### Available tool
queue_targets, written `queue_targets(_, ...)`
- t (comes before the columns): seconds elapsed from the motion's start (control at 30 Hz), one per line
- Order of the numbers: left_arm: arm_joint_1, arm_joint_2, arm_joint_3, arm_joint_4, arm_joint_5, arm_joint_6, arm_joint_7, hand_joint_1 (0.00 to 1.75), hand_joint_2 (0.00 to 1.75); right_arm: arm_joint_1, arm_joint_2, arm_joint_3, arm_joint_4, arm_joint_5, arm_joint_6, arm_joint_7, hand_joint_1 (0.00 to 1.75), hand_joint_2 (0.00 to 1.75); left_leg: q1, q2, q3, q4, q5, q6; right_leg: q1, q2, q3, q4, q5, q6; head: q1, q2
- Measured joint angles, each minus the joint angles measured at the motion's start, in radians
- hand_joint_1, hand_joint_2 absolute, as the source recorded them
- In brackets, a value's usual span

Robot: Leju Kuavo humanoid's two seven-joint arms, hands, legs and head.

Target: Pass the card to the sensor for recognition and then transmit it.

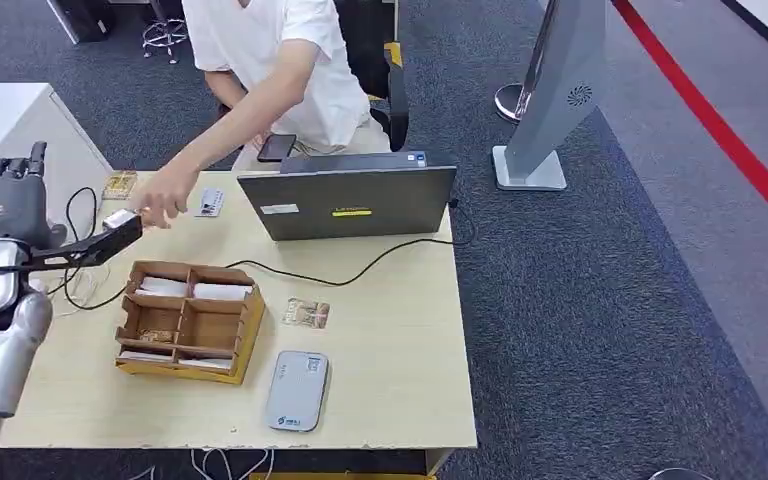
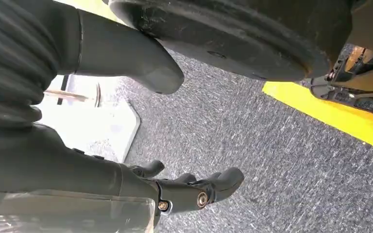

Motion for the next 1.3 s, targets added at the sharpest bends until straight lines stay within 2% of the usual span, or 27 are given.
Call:
queue_targets(0.1, 0.044, 0.031, 0.002, -0.045, 0.001, -0.013, -0.006, 0.00, 1.75, 0.001, 0.000, 0.000, 0.000, -0.017, -0.003, -0.004, 0.00, 1.75, 0.000, 0.001, 0.000, 0.000, 0.000, 0.000, 0.000, 0.001, 0.001, 0.001, 0.000, 0.000, 0.000, 0.000)
queue_targets(0.27, 0.232, 0.137, 0.065, -0.247, 0.056, -0.051, -0.034, 0.00, 1.75, 0.010, 0.000, -0.001, 0.000, -0.053, -0.014, -0.010, 0.00, 1.75, 0.001, 0.005, 0.000, -0.001, -0.002, -0.003, 0.000, 0.006, -0.001, 0.001, -0.001, -0.001, 0.000, 0.000)
queue_targets(0.37, 0.408, 0.218, 0.174, -0.430, 0.106, -0.053, -0.084, 0.00, 1.75, 0.016, 0.001, -0.007, 0.002, -0.092, -0.030, -0.016, 0.00, 1.75, 0.001, 0.009, 0.002, -0.002, -0.004, -0.006, 0.000, 0.010, -0.003, 0.001, -0.002, -0.003, -0.001, 0.000)
queue_targets(0.5, 0.537, 0.264, 0.298, -0.579, 0.148, -0.051, -0.116, 0.00, 1.75, 0.025, 0.004, -0.019, 0.003, -0.120, -0.047, -0.023, 0.00, 1.75, 0.001, 0.002, -0.001, -0.002, -0.003, -0.005, 0.000, 0.004, -0.002, 0.001, -0.004, -0.004, 0.000, 0.000)
queue_targets(0.6, 0.674, 0.283, 0.417, -0.684, 0.215, -0.030, -0.147, 0.00, 1.75, 0.027, 0.005, -0.029, 0.003, -0.138, -0.055, -0.035, 0.00, 1.75, 0.001, 0.006, 0.000, -0.002, -0.004, -0.006, 0.000, 0.007, -0.002, 0.001, -0.003, -0.004, 0.000, 0.000)
queue_targets(0.7, 0.780, 0.273, 0.556, -0.752, 0.288, -0.003, -0.199, 0.00, 1.75, 0.030, 0.007, -0.040, 0.004, -0.148, -0.061, -0.044, 0.00, 1.75, 0.001, 0.006, 0.000, -0.002, -0.004, -0.006, 0.000, 0.007, -0.003, 0.001, -0.004, -0.004, 0.000, 0.000)
queue_targets(0.77, 0.839, 0.210, 0.691, -0.786, 0.371, 0.003, -0.319, 0.00, 1.75, 0.030, 0.009, -0.045, 0.004, -0.164, -0.069, -0.054, 0.00, 1.75, 0.000, 0.005, 0.000, -0.003, -0.004, -0.006, 0.000, 0.006, -0.002, 0.001, -0.004, -0.004, -0.001, 0.000)
queue_targets(0.8, 0.856, 0.152, 0.746, -0.791, 0.414, -0.004, -0.407, 0.00, 1.75, 0.031, 0.010, -0.046, 0.004, -0.172, -0.071, -0.059, 0.00, 1.75, 0.000, 0.005, 0.000, -0.003, -0.004, -0.006, 0.000, 0.006, -0.002, 0.001, -0.004, -0.005, -0.002, 0.000)
queue_targets(0.87, 0.873, 0.026, 0.912, -0.798, 0.489, -0.037, -0.605, 0.00, 1.75, 0.034, 0.012, -0.052, 0.004, -0.187, -0.076, -0.066, 0.00, 1.75, 0.000, 0.006, 0.000, -0.003, -0.005, -0.005, 0.000, 0.006, -0.002, 0.000, -0.004, -0.005, 0.000, 0.000)
queue_targets(0.9, 0.871, -0.045, 0.988, -0.798, 0.534, -0.081, -0.667, 0.00, 1.75, 0.035, 0.013, -0.054, 0.004, -0.192, -0.078, -0.069, 0.00, 1.75, 0.001, 0.006, 0.000, -0.003, -0.005, -0.005, 0.000, 0.006, -0.002, 0.000, -0.004, -0.005, 0.002, 0.000)
queue_targets(0.93, 0.865, -0.086, 1.056, -0.796, 0.580, -0.130, -0.709, 0.00, 1.75, 0.035, 0.013, -0.055, 0.004, -0.196, -0.079, -0.071, 0.00, 1.75, 0.000, 0.006, 0.000, -0.003, -0.005, -0.005, 0.000, 0.006, -0.002, 0.000, -0.004, -0.005, 0.001, 0.000)
queue_targets(0.97, 0.848, -0.164, 1.157, -0.781, 0.634, -0.190, -0.765, 0.00, 1.75, 0.036, 0.013, -0.057, 0.005, -0.200, -0.081, -0.071, 0.00, 1.75, 0.000, 0.005, 0.000, -0.003, -0.005, -0.005, 0.000, 0.006, -0.002, -0.001, -0.004, -0.005, 0.001, 0.000)
queue_targets(1.03, 0.796, -0.245, 1.302, -0.720, 0.727, -0.279, -0.772, 0.00, 1.75, 0.036, 0.014, -0.060, 0.005, -0.208, -0.082, -0.071, 0.00, 1.75, 0.000, 0.003, 0.000, -0.003, -0.005, -0.005, 0.000, 0.003, -0.001, -0.001, -0.005, -0.005, 0.001, 0.000)
queue_targets(1.1, 0.753, -0.329, 1.419, -0.654, 0.781, -0.305, -0.763, 0.00, 1.75, 0.036, 0.015, -0.060, 0.006, -0.209, -0.083, -0.071, 0.00, 1.75, 0.000, 0.002, 0.000, -0.002, -0.005, -0.005, 0.000, 0.001, -0.001, -0.001, -0.005, -0.005, 0.000, 0.000)
queue_targets(1.17, 0.718, -0.384, 1.528, -0.553, 0.861, -0.306, -0.730, 0.00, 1.75, 0.036, 0.015, -0.061, 0.007, -0.211, -0.084, -0.069, 0.00, 1.75, -0.001, 0.001, 0.001, -0.002, -0.005, -0.004, -0.001, 0.000, -0.001, -0.001, -0.005, -0.004, 0.003, 0.000)
queue_targets(1.23, 0.690, -0.415, 1.599, -0.403, 0.945, -0.261, -0.655, 0.00, 1.75, 0.035, 0.015, -0.061, 0.008, -0.210, -0.083, -0.063, 0.00, 1.75, -0.001, -0.001, 0.001, -0.003, -0.005, -0.004, -0.001, -0.002, 0.001, -0.001, -0.005, -0.004, 0.001, 0.000)
queue_targets(1.3, 0.678, -0.421, 1.643, -0.171, 0.993, -0.165, -0.641, 0.00, 1.75, 0.035, 0.015, -0.060, 0.008, -0.209, -0.083, -0.067, 0.00, 1.75, -0.001, 0.000, 0.002, -0.003, -0.005, -0.004, -0.001, -0.002, 0.001, -0.001, -0.005, -0.005, 0.000, 0.000)
